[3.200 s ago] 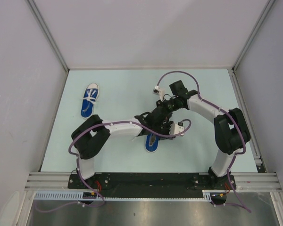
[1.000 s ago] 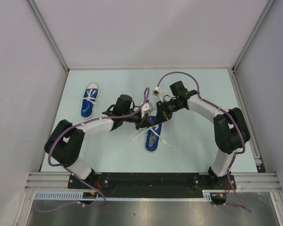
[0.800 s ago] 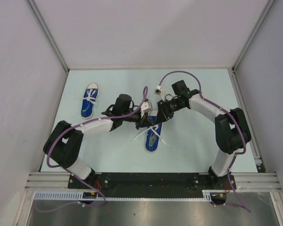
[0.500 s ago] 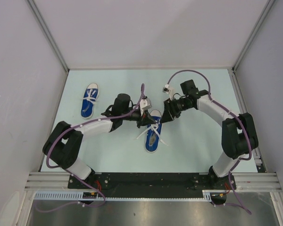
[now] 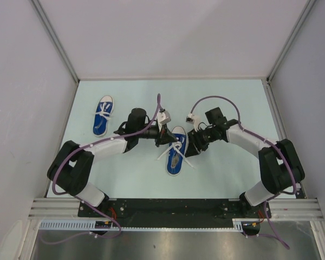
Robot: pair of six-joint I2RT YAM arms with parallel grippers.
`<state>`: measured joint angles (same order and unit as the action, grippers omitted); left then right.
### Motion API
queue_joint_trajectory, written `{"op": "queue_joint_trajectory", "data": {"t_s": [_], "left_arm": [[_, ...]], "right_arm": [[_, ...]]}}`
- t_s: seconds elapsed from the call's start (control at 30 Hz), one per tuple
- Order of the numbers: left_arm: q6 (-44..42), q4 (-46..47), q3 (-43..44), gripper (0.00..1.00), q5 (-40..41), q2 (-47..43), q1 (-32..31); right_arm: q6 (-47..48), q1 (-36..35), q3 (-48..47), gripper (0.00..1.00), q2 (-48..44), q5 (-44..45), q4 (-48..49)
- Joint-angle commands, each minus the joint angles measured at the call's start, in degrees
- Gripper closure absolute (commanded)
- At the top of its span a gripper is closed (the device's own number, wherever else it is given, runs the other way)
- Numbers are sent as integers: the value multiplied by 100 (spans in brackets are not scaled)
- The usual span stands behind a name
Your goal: Tie the shoes
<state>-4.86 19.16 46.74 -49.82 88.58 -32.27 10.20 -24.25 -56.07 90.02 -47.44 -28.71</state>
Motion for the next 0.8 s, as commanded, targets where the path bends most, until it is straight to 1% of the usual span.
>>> {"op": "queue_joint_trajectory", "data": {"t_s": [0.0, 0.07, 0.33, 0.6, 0.67, 0.77], "left_arm": [[152, 317, -121, 100, -230, -236, 37], [144, 308, -121, 100, -256, -235, 28], [161, 325, -69, 100, -230, -156, 54], [161, 334, -51, 100, -230, -95, 89], [161, 325, -34, 100, -230, -86, 98], [179, 317, -16, 100, -238, -95, 116]], "right_arm": [[-623, -299, 403, 46, -485, 542, 1357], [-747, -413, 606, 46, -555, 700, 1761], [-844, -625, 650, 49, -169, 815, 2422], [-431, -713, 659, 53, 7, 569, 2353], [-325, -730, 677, 55, 7, 525, 2265], [-264, -739, 756, 61, -28, 525, 2159]]}}
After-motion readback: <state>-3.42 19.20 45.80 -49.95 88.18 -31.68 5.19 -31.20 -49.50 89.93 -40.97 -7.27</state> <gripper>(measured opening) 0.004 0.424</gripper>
